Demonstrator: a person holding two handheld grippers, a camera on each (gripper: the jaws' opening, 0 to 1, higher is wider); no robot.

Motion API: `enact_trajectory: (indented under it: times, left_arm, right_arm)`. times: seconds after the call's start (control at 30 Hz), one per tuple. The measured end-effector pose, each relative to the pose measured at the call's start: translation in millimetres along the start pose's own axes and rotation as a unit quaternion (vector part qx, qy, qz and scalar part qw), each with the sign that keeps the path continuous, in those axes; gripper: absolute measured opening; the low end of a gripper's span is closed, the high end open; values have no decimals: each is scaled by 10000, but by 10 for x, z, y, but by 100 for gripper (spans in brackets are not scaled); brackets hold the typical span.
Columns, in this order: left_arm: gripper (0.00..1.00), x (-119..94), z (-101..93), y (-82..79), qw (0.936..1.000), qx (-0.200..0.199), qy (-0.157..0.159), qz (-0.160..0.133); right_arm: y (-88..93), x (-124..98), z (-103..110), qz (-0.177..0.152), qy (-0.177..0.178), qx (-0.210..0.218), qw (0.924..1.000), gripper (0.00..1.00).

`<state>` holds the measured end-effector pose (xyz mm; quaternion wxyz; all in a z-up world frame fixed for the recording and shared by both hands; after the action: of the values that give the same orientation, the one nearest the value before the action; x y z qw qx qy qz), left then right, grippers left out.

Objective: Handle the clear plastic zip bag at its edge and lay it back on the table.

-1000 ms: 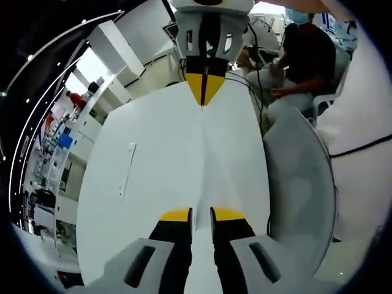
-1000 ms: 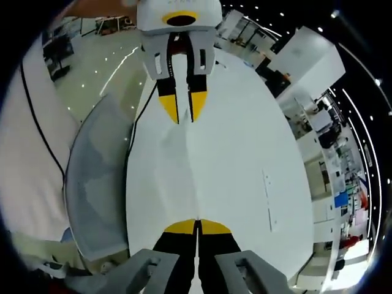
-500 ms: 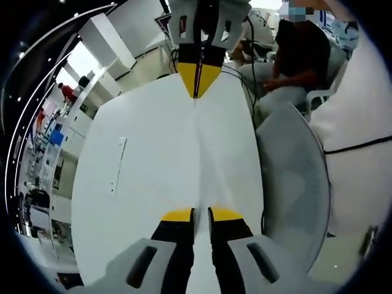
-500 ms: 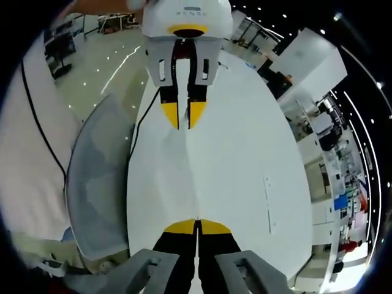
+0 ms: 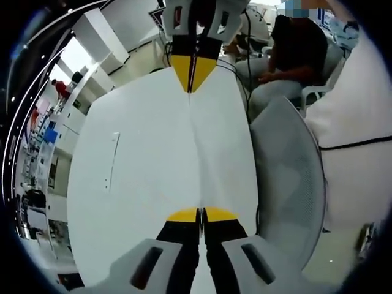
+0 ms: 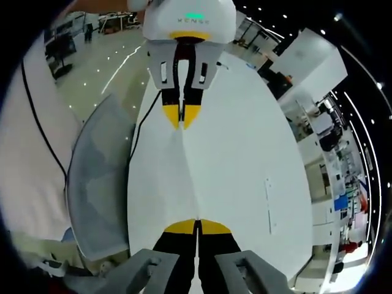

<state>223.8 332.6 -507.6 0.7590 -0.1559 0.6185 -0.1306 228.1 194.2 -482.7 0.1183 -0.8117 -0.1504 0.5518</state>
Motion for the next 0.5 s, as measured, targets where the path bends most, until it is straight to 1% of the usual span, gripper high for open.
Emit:
enact_trajectory:
  times: [0.27, 0.5]
  left_arm:
    - [0, 16, -27, 2, 10000, -22, 58, 33]
    - [0, 11, -3, -35, 10000, -35, -21, -53]
  right_arm:
    - [1, 8, 1, -32, 7, 10, 10000, 0]
    - [22, 3, -12, -88, 42, 69, 9999, 0]
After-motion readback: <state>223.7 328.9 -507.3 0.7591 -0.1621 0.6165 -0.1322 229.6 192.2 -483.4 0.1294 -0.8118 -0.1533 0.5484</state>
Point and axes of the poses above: the point that each gripper's makers call its tool centre point, and the gripper's own axes: x roughly forward along the fingers, z roughly to its left, y roughly out of its underside, the point moved 3 cm from there along -x, roughly backward along the fingers, and after that the axes turned 2 degrees about y, right-handed, at the moved point
